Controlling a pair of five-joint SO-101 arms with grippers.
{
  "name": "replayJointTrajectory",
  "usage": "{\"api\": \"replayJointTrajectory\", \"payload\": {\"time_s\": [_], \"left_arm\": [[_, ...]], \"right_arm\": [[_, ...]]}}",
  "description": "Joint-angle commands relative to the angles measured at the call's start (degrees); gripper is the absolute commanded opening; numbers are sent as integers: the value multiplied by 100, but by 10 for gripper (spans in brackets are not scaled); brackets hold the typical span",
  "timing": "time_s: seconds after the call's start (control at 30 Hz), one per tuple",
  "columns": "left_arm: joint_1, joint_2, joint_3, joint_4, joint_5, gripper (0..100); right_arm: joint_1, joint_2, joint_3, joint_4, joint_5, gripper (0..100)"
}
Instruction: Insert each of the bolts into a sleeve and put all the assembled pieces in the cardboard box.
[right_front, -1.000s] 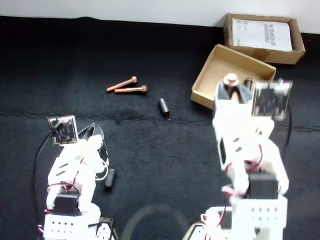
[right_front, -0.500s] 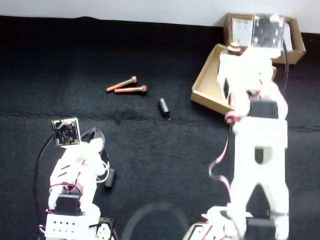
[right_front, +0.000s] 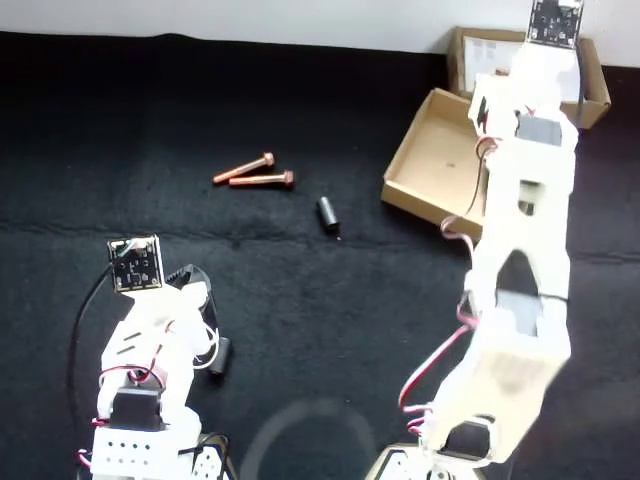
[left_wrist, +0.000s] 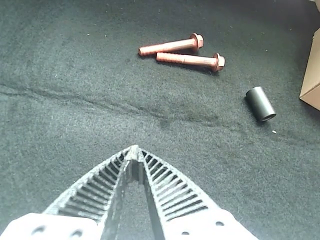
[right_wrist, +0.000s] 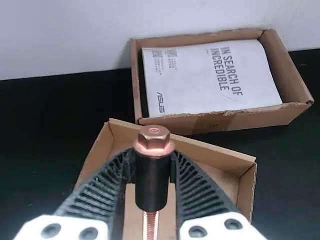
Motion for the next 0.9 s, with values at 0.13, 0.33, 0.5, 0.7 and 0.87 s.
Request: {"api": "replayJointTrajectory", "payload": {"time_s": [0.13, 0.33, 0.5, 0.7, 0.87], "left_arm": [[-75, -22, 119, 9, -44, 20], [-75, -22, 119, 9, -44, 20], [-75, -22, 119, 9, -44, 20], [-75, -22, 119, 9, -44, 20], [-75, -22, 119, 9, -44, 20]], "right_arm": [[154, 1868, -1719, 4, -1398, 7], [4, 2756, -2712, 989, -1389, 7], [-154, 3108, -3310, 1912, -1187, 8], [-312, 3125, -3925, 2897, -870, 10], [-409, 3134, -4752, 4163, -862, 139]]}}
